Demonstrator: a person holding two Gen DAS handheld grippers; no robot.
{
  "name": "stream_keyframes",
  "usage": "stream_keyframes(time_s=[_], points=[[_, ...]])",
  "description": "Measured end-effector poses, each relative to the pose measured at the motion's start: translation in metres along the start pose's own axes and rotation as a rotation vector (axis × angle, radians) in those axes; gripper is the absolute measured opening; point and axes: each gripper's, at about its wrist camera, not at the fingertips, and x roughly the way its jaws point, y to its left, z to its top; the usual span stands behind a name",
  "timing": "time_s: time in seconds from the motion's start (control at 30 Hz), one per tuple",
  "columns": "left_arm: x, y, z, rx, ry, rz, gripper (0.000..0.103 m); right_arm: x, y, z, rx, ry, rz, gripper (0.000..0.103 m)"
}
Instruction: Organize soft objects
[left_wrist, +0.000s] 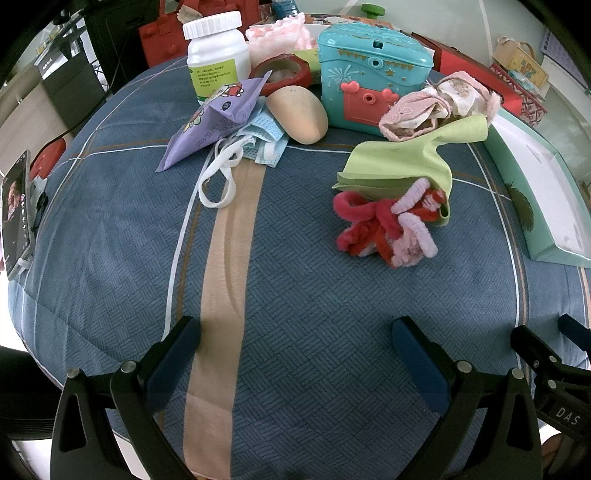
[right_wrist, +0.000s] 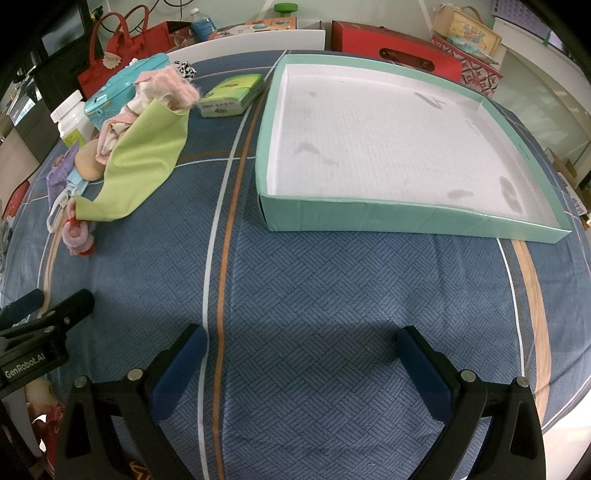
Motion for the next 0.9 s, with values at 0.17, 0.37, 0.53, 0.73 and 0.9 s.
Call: stream_keyframes(time_s=[0.17,0.37,0.53,0.73,0.9], points=[[-0.0016,0.0034,-0.0001,0.0,0.001,-0.002,0.103,0.0,-0.0003,0.0002,0.0,0.0,0.0,0.103],[-0.0013,0.0041,-0.0004,-0.001,-0.001,-0.001,0.103,0.0003,-0.0007,0.0001,-0.001,0.0,0.0,0.103],[-0.0014,0.0044,0.0,-0.003,-0.002,-0.002,0.103,0.0001,-0.0002,-0.0002,-0.001,0.0,-0.001,0.103],[-0.0013,0.0043,0.0001,-0.002,-0.002,-0.001,0.103,0.0001,-0.0001,-0.0001,-0.001,0.0,-0.001,0.103],[-0.0016,0.004,0.0,0.0,-0.004,0.001,0.103,0.0,0.0,-0.0002,-0.001,-0.001,-0.001,0.103]])
